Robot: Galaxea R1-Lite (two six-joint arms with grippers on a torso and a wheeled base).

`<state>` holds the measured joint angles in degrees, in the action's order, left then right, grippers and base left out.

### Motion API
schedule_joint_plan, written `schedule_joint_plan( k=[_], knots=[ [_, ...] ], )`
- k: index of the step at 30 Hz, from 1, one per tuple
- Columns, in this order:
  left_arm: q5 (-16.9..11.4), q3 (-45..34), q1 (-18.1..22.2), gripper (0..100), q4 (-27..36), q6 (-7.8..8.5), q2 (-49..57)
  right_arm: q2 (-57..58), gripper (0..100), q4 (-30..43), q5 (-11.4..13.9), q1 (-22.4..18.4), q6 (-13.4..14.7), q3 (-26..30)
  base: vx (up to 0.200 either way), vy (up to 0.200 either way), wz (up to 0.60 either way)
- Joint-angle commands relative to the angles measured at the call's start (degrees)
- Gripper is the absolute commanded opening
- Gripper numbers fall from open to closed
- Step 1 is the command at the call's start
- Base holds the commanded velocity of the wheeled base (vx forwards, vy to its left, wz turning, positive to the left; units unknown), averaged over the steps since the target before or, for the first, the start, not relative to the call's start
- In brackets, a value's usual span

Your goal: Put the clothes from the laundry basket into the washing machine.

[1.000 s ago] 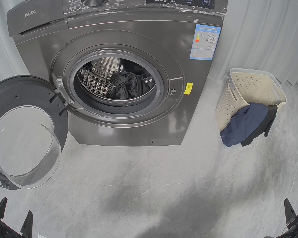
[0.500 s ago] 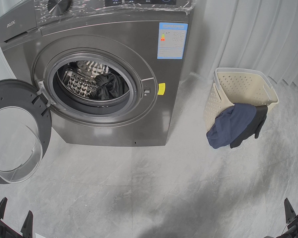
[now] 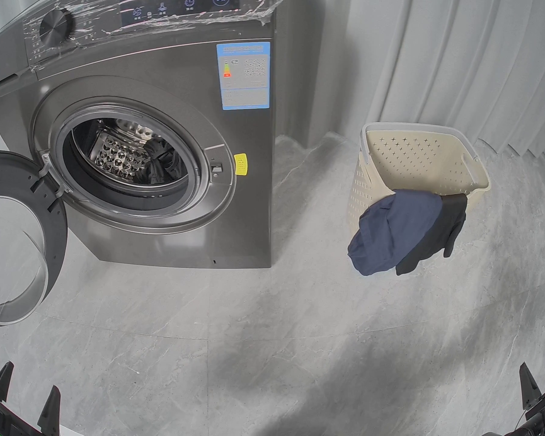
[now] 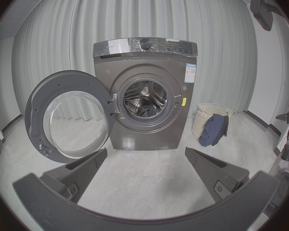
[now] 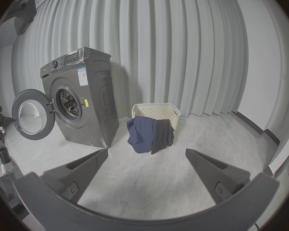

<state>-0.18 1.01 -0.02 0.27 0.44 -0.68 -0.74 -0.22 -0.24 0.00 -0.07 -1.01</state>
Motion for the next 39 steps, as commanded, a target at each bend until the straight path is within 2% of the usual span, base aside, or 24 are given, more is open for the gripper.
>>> schedule_joint_plan(
  k=[1,9,13,18,24,30,39],
  knots=[
    [0.0,-0.8,-0.1,100,0.0,0.00,0.4,0.0,100,0.0,0.0,0.0,0.0,1.0,0.000,-0.200,0.00],
    [0.0,-0.8,-0.1,100,0.0,-0.70,0.4,0.0,100,0.0,0.0,0.0,0.0,1.0,0.000,-0.050,0.00],
    [0.0,-0.8,-0.2,100,0.0,-1.14,0.4,0.0,100,0.0,0.0,0.0,0.0,1.0,0.200,0.000,0.00],
    [-0.1,-0.8,-0.2,100,0.0,-0.70,0.4,0.0,100,0.0,0.0,0.0,0.0,1.0,0.200,0.000,0.00],
    [0.2,-0.8,-0.2,100,0.0,-1.32,0.4,0.0,100,0.0,0.0,0.0,0.0,1.0,0.200,0.000,0.00],
    [0.4,-0.9,-0.1,100,-0.1,-1.23,0.4,0.0,100,0.0,0.0,0.0,0.0,1.0,0.000,0.000,0.00],
    [0.4,-0.9,-0.1,100,-0.1,-1.14,0.4,0.0,100,0.0,0.0,0.0,0.0,1.0,0.000,-0.200,0.00]
  ],
)
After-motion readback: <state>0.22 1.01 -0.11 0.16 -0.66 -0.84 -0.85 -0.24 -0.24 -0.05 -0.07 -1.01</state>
